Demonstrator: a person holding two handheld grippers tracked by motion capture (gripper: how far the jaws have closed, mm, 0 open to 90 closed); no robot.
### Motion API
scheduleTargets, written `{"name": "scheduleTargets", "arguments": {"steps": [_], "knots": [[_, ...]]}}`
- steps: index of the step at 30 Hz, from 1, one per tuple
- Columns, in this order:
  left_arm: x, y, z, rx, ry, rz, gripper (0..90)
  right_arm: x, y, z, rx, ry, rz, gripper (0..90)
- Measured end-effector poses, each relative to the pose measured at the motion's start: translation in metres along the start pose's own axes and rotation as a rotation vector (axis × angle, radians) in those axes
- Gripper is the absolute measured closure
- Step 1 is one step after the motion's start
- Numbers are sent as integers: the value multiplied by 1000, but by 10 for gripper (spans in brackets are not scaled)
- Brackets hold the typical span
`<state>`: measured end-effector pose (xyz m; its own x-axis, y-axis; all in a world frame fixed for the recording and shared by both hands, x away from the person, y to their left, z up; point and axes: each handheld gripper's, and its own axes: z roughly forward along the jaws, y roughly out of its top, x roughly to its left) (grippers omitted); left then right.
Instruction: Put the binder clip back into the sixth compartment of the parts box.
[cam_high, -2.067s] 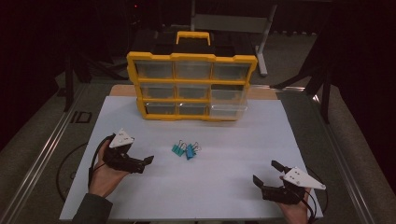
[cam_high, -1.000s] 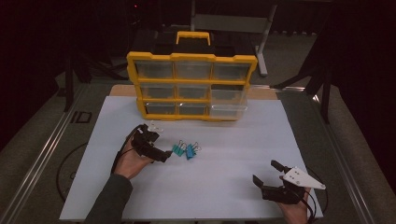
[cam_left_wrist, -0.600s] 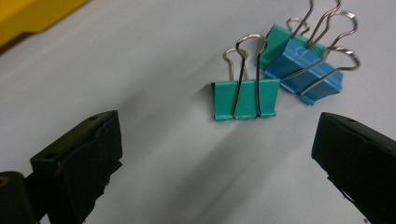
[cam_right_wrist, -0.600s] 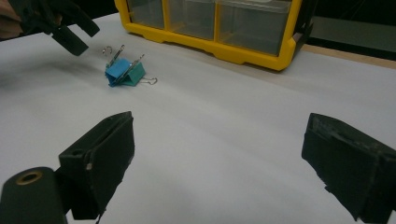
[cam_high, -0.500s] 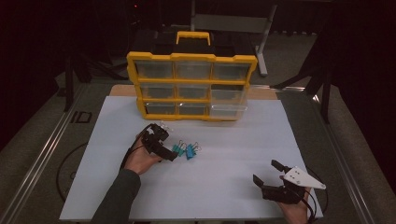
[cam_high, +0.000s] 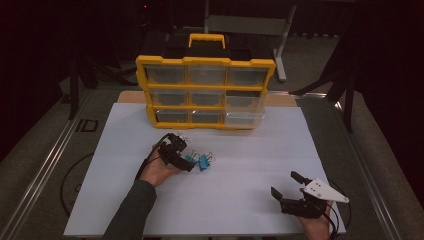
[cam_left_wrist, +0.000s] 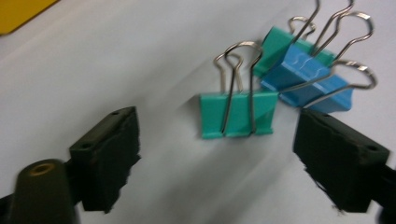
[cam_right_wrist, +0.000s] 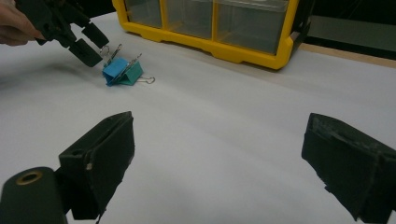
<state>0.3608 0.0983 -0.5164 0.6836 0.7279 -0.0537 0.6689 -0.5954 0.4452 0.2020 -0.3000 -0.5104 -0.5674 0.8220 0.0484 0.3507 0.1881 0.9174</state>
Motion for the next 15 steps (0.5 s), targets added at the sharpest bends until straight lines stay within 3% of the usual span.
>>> {"name": "scheduleTargets", "arguments": {"steps": [9,15], "knots": [[-3,4,10,4,-8,-4,301,0,0,0,0,-1,-2,94],[-4,5,17,0,-15,-32,384,-1,0,0,0,-2,-3,95]]}}
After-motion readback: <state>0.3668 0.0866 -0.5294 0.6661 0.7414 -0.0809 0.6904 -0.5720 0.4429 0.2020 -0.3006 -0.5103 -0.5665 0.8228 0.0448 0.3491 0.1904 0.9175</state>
